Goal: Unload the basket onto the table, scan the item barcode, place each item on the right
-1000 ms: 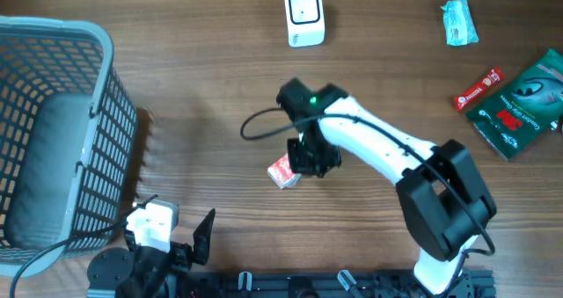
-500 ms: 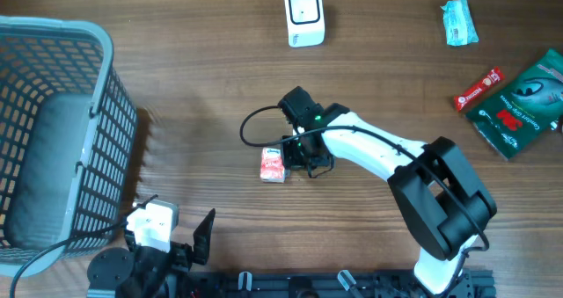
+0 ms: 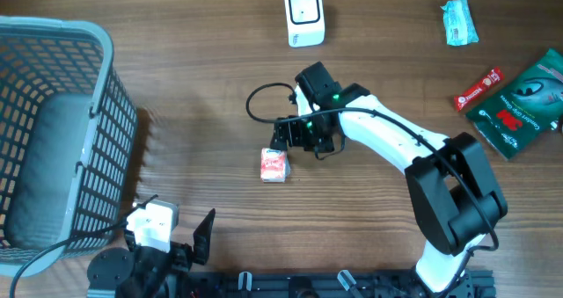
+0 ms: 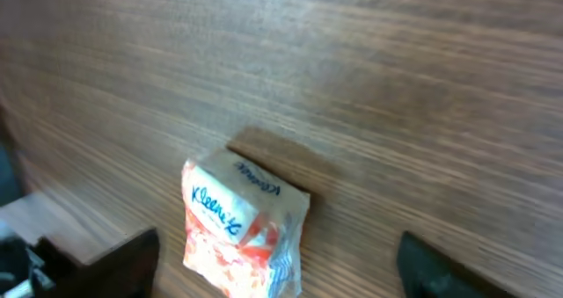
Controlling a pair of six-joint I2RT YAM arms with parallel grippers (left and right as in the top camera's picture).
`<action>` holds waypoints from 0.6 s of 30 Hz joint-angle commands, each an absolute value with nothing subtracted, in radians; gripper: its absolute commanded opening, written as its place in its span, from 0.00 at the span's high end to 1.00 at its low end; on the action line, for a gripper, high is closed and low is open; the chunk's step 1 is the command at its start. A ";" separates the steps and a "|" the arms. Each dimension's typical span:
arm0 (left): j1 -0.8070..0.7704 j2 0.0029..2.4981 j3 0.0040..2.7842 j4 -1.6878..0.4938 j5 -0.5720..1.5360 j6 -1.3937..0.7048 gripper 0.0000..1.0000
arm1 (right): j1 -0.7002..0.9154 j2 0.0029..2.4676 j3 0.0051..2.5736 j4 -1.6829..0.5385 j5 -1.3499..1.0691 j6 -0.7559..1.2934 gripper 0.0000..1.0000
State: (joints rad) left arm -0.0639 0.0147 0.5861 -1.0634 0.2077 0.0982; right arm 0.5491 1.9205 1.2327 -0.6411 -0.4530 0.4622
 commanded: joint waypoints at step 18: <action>-0.064 0.009 0.586 -1.061 0.220 0.089 0.00 | 0.569 2.088 1.176 -0.535 -0.581 0.419 0.89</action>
State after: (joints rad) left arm -0.0639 0.0147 0.5861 -1.0634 0.2077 0.0982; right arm 0.5655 2.0274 1.1919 -0.5289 -0.6216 0.4236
